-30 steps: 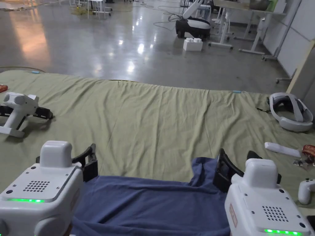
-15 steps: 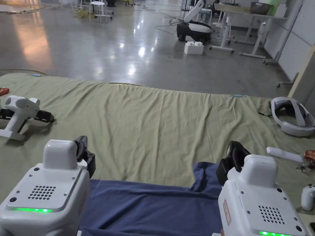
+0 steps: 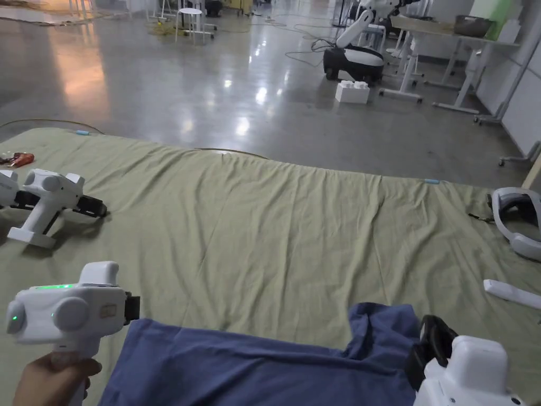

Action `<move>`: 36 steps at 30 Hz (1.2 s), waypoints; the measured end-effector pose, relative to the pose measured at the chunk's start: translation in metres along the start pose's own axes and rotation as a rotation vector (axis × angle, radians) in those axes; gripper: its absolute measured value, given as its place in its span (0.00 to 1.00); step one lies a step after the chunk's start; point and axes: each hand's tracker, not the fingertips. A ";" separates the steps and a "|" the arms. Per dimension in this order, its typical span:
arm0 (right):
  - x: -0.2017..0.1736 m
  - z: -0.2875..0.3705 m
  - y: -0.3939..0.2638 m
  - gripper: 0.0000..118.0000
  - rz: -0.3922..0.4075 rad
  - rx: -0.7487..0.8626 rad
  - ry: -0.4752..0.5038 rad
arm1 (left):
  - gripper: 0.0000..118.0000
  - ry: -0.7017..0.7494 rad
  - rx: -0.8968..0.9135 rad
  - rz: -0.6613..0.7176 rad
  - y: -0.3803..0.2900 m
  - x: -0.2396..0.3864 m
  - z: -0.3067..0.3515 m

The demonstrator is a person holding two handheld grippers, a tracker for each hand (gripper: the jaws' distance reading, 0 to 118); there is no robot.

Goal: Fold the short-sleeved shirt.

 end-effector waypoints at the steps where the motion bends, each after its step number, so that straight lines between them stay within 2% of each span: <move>1: 0.001 -0.002 -0.003 0.06 0.009 -0.007 -0.007 | 0.03 -0.030 -0.019 0.017 0.001 0.004 -0.001; 3: 0.005 -0.007 -0.010 0.06 0.018 -0.039 -0.015 | 0.11 -0.051 -0.076 0.045 0.009 -0.001 -0.021; 4: 0.008 -0.009 -0.012 0.06 0.017 -0.051 -0.018 | 0.22 -0.047 -0.106 0.055 0.012 -0.003 -0.030; 6: 0.013 -0.015 -0.018 0.06 0.025 -0.077 -0.034 | 0.52 -0.042 -0.171 0.048 0.013 0.001 -0.040; 7: 0.016 -0.016 -0.020 0.06 0.027 -0.086 -0.039 | 0.59 -0.042 -0.190 0.043 0.014 0.001 -0.045; 11: 0.026 -0.022 -0.026 0.06 0.047 -0.121 -0.063 | 0.59 0.062 -0.240 0.035 0.014 -0.002 -0.059; 14: 0.033 -0.028 -0.031 0.06 0.048 -0.146 -0.076 | 0.59 0.051 -0.263 0.038 0.011 -0.001 -0.065; 17: 0.037 -0.033 -0.035 0.06 0.047 -0.174 -0.085 | 0.56 0.116 -0.263 -0.050 0.007 0.011 -0.067; 18: 0.038 -0.035 -0.038 0.06 0.047 -0.184 -0.089 | 0.50 0.157 -0.255 -0.094 0.005 0.020 -0.067; 21: 0.042 -0.040 -0.043 0.06 0.043 -0.210 -0.097 | 0.19 0.172 -0.238 -0.197 -0.003 0.040 -0.069; 23: 0.045 -0.043 -0.046 0.06 0.034 -0.233 -0.105 | 0.11 0.172 -0.240 -0.239 -0.008 0.050 -0.071; 26: 0.056 -0.053 -0.051 0.07 0.015 -0.276 -0.128 | 0.07 0.155 -0.244 -0.249 -0.007 0.041 -0.076; 27: 0.061 -0.059 -0.051 0.11 0.015 -0.312 -0.140 | 0.07 0.133 -0.243 -0.226 -0.005 0.036 -0.073; 30: 0.080 -0.084 -0.050 0.16 0.002 -0.411 -0.139 | 0.07 0.103 -0.225 -0.201 0.000 0.029 -0.063; 32: 0.093 -0.107 -0.049 0.28 -0.011 -0.483 -0.110 | 0.07 0.095 -0.201 -0.200 0.002 0.028 -0.053; 34: 0.106 -0.135 -0.048 0.51 -0.011 -0.579 -0.060 | 0.07 0.066 -0.165 -0.175 0.004 0.029 -0.043; 36: 0.118 -0.165 -0.049 0.53 -0.033 -0.660 -0.022 | 0.07 0.051 -0.123 -0.158 0.006 0.029 -0.029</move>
